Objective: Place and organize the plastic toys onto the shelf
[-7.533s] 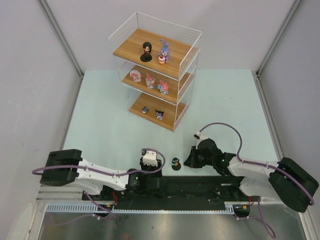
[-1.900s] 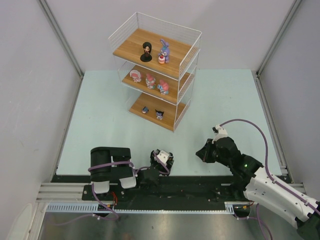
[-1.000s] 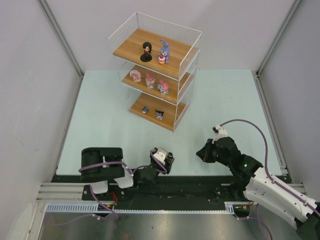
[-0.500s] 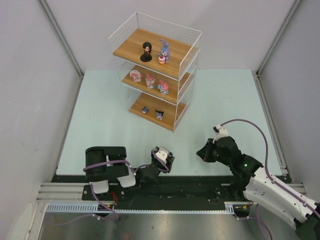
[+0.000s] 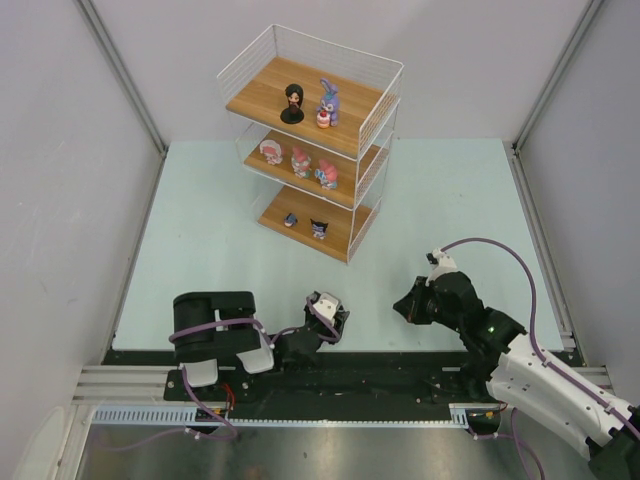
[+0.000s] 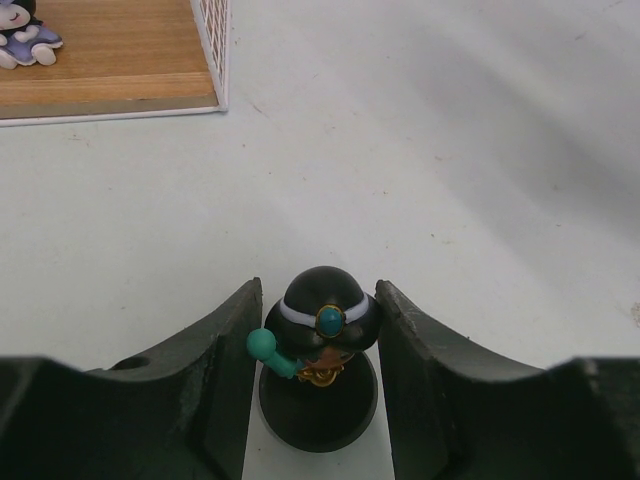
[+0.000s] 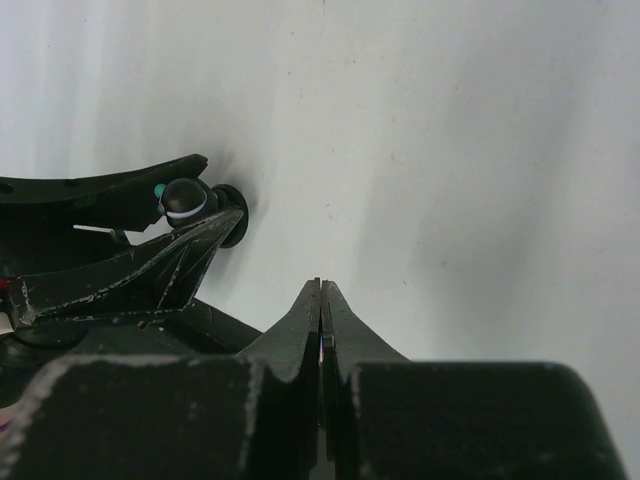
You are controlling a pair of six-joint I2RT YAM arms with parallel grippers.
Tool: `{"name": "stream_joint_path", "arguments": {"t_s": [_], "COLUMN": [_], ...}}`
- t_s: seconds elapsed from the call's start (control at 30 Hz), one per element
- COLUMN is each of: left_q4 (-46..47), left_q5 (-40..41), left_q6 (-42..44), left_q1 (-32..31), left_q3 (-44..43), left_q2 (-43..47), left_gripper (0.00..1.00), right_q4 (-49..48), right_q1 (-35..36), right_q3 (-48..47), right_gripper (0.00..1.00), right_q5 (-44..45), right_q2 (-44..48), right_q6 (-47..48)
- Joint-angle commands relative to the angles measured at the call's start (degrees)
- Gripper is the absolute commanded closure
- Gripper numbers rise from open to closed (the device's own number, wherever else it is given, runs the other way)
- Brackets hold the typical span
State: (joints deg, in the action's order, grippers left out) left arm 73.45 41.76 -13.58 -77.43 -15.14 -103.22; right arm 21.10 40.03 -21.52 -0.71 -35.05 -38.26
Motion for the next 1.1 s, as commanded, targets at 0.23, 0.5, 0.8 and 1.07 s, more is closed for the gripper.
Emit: {"name": "stream_joint_path", "arguments": {"t_s": [0.23, 0.5, 0.8, 1.07], "left_q4": [25.43, -12.37, -53.65, -67.11], "left_q5": [-1.42, -1.15, -6.23, -18.81], "left_q6": [0.84, -1.62, 3.29, 15.50], "left_q1": [0.44, 1.05, 12.81, 30.13], "left_q3": [1.24, -2.34, -15.96, -36.87], "left_q2": [4.59, 31.83, 59.08, 58.59], "left_gripper": [0.65, 0.76, 0.79, 0.80], "right_q4": [-0.89, -1.77, -2.91, -2.91], "right_q1": [-0.48, -0.92, -1.10, -1.18], "right_q3": [-0.10, -0.10, -0.10, -0.10], "right_gripper": [1.00, 1.00, 1.00, 1.00], "right_q5": [-0.87, -1.84, -3.42, -4.03], "right_q2": [0.51, 0.86, 1.30, 2.00], "right_q6": [1.08, 1.00, 0.99, 1.35]}}
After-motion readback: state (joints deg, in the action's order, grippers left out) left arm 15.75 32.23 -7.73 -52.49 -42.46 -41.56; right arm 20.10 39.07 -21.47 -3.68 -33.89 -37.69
